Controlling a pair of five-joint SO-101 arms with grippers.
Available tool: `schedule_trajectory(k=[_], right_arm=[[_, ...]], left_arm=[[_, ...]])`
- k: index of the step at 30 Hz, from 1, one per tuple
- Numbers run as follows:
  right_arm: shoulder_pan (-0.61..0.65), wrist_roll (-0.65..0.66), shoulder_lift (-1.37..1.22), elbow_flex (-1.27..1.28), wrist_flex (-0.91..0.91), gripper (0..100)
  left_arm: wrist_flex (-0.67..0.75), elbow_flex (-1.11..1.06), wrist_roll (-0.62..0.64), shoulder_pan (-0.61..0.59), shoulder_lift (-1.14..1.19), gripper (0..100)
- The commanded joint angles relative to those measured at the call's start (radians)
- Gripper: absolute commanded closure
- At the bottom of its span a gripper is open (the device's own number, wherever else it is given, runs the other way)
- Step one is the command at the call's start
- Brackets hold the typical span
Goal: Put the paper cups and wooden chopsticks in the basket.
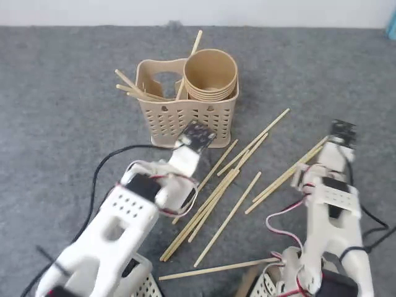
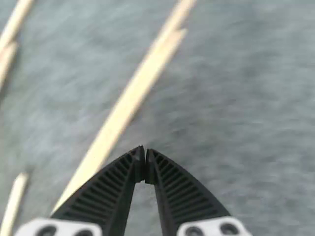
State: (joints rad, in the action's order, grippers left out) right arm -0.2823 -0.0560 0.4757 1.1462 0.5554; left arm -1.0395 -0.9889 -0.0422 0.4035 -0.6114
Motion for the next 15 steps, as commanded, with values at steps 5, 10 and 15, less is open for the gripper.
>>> schedule_trajectory(k=[5,10,15], right_arm=[[-0.019,0.012,-0.036,-0.052,-0.062,99.0],[-0.019,0.012,-0.05,-0.063,-0.061,99.0],[-0.016,0.012,-0.053,-0.063,-0.061,99.0]], left_arm=[[0.106,0.234,-0.008,0.043,0.362,96],[0.157,0.323,-0.011,0.069,0.597,96],[0.071,0.444,-0.04,0.046,0.695,95]])
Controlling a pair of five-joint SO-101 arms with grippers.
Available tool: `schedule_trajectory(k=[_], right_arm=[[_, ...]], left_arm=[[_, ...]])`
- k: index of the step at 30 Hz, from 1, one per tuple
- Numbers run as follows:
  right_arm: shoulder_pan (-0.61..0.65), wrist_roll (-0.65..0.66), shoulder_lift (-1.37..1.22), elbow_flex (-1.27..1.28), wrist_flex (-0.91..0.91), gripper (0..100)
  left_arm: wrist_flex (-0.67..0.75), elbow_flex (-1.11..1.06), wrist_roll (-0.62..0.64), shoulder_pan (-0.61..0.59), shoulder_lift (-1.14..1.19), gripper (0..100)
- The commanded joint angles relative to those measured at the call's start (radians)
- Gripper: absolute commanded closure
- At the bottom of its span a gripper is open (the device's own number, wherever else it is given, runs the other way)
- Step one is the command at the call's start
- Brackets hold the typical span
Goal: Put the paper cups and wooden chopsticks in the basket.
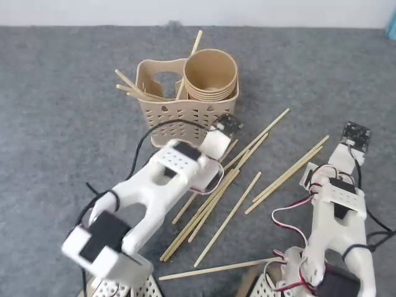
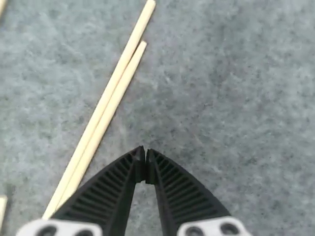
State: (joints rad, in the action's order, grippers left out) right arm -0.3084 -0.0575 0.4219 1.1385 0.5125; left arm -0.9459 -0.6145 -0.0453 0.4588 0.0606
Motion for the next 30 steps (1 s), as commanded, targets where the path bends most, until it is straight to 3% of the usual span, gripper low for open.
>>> schedule_trajectory(k=[1,5,11,16,20,27,30], right_arm=[[0.01,0.014,0.001,-0.055,-0.018,99.0],[0.01,0.014,0.001,-0.055,-0.018,99.0],[0.01,0.014,0.001,-0.055,-0.018,99.0],[0.01,0.014,0.002,-0.055,-0.018,99.0],[0.012,0.014,0.002,-0.055,-0.019,99.0],[0.013,0.014,0.002,-0.057,-0.019,99.0],[0.013,0.014,0.004,-0.057,-0.019,99.0]], left_arm=[[-0.026,0.077,-0.048,-0.011,0.034,95],[-0.035,0.09,-0.057,-0.011,0.049,95],[-0.055,0.096,-0.064,-0.023,0.049,81],[-0.049,0.097,-0.075,-0.055,0.049,82],[-0.057,0.091,-0.157,-0.055,0.049,82],[-0.229,0.156,-0.215,0.006,-0.032,83],[-0.207,0.153,-0.216,-0.008,-0.097,83]])
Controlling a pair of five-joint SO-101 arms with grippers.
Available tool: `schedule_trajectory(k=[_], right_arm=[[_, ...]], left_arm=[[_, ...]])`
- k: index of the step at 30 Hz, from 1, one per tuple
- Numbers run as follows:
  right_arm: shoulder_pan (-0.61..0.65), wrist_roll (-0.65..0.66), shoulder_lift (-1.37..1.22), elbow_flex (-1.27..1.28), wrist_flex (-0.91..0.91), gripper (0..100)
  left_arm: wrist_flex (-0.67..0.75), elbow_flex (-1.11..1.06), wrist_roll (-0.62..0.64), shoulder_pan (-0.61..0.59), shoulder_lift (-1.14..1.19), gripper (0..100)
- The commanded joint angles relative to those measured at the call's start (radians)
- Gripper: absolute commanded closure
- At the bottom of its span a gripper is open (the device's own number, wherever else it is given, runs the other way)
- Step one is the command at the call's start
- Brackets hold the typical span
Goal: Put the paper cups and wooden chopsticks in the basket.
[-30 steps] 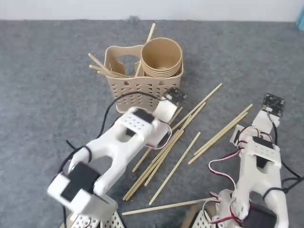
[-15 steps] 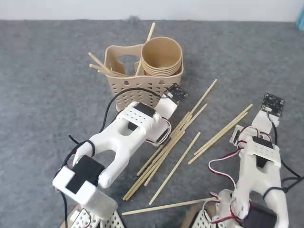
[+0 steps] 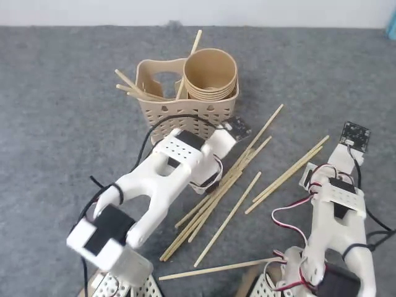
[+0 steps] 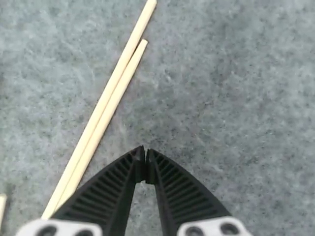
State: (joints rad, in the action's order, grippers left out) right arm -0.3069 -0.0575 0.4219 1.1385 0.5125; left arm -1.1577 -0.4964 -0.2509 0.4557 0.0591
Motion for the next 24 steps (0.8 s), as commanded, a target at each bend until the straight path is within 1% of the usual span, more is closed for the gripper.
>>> schedule_trajectory(k=[1,5,10,14,21,24], right_arm=[[0.012,0.014,0.004,-0.057,-0.019,99.0],[0.012,0.014,0.004,-0.057,-0.019,99.0],[0.012,0.014,0.004,-0.057,-0.019,99.0],[0.012,0.014,0.004,-0.057,-0.019,99.0],[0.012,0.014,0.002,-0.057,-0.019,99.0],[0.012,0.014,0.002,-0.057,-0.019,99.0]], left_arm=[[0.029,0.021,-0.011,-0.017,-0.098,83],[0.106,-0.038,-0.012,-0.043,-0.064,83],[0.149,-0.024,-0.011,-0.037,0.078,83],[0.021,0.088,-0.014,-0.04,0.166,82],[-0.064,0.196,-0.014,-0.021,0.281,83],[-0.069,0.2,-0.014,-0.021,0.288,83]])
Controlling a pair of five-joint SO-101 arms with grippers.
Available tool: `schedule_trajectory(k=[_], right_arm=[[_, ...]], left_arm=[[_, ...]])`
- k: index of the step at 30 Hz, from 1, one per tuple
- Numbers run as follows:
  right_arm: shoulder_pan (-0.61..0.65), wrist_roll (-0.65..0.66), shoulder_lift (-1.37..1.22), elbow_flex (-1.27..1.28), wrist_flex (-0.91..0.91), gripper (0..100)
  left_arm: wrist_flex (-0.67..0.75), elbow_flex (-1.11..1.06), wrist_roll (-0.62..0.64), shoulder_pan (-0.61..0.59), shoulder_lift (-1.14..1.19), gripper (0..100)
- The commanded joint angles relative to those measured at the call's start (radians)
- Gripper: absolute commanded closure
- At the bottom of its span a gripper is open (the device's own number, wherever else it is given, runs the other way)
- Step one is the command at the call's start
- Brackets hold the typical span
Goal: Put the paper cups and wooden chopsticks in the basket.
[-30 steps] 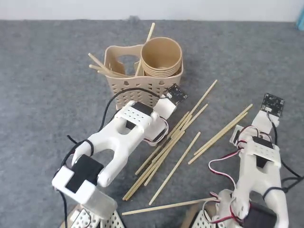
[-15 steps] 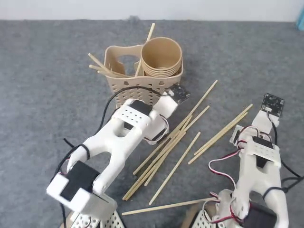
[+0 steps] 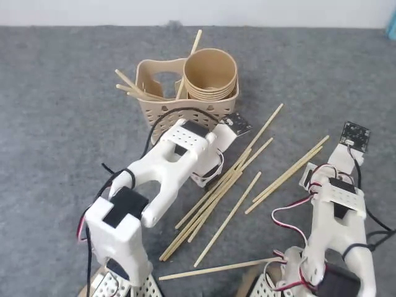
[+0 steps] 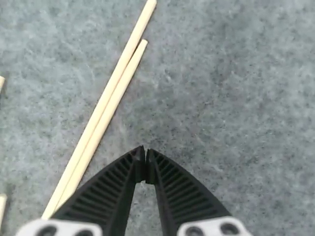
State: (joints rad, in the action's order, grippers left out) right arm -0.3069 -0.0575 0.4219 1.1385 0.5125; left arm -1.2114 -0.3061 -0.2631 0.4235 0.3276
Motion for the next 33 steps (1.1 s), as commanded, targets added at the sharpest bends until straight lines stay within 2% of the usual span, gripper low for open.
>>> schedule_trajectory(k=[1,4,8,14,26,33], right_arm=[[0.012,0.014,0.002,-0.057,-0.019,99.0],[0.012,0.014,0.002,-0.057,-0.019,99.0],[0.012,0.014,0.005,-0.057,-0.019,99.0],[0.012,0.014,0.008,-0.057,-0.019,99.0],[0.012,0.014,0.008,-0.057,-0.019,99.0],[0.012,0.015,0.008,-0.057,-0.012,99.0]], left_arm=[[-0.015,0.008,-0.002,0.011,0.018,83],[-0.017,0.008,-0.002,0.012,0.017,84],[-0.051,0.004,-0.003,0.026,0.028,100],[-0.071,-0.145,-0.002,0.087,-0.074,99],[-0.087,-0.481,0.006,0.084,-0.856,99],[-0.157,-0.549,0.0,0.084,-0.951,98]])
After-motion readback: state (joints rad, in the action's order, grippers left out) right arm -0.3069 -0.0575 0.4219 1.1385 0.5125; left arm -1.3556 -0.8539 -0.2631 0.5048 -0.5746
